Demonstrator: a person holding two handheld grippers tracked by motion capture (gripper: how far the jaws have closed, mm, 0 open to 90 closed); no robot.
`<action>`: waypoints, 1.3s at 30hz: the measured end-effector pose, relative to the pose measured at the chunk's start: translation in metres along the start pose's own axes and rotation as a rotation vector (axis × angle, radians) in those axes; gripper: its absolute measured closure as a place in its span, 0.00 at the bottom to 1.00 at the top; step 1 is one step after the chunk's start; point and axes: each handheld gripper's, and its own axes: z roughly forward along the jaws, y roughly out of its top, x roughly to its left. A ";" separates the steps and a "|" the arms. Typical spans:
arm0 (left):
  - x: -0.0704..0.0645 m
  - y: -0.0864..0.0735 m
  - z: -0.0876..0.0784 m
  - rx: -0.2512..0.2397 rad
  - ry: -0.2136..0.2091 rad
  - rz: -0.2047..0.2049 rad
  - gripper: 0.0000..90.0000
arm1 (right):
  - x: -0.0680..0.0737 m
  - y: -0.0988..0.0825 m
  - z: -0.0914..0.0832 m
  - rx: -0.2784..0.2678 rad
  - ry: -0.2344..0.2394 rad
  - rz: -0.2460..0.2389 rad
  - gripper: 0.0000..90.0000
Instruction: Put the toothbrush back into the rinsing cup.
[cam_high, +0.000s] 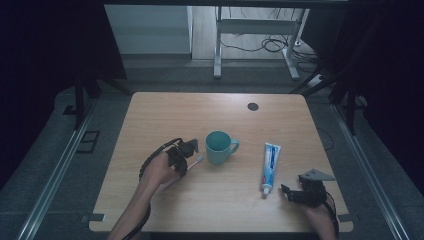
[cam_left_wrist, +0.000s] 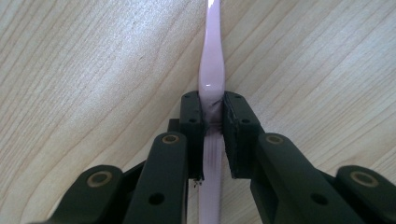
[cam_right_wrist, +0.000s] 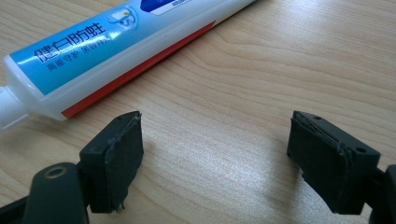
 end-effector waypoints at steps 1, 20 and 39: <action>0.000 0.000 -0.001 -0.004 -0.003 0.001 0.88 | 0.000 0.000 0.000 0.000 0.000 0.000 0.20; 0.008 -0.015 -0.032 -0.163 0.004 -0.044 0.88 | 0.000 0.000 0.000 0.000 0.000 0.000 0.20; 0.014 -0.025 -0.066 -0.406 0.015 -0.075 0.88 | 0.000 0.000 0.000 -0.001 0.000 0.002 0.20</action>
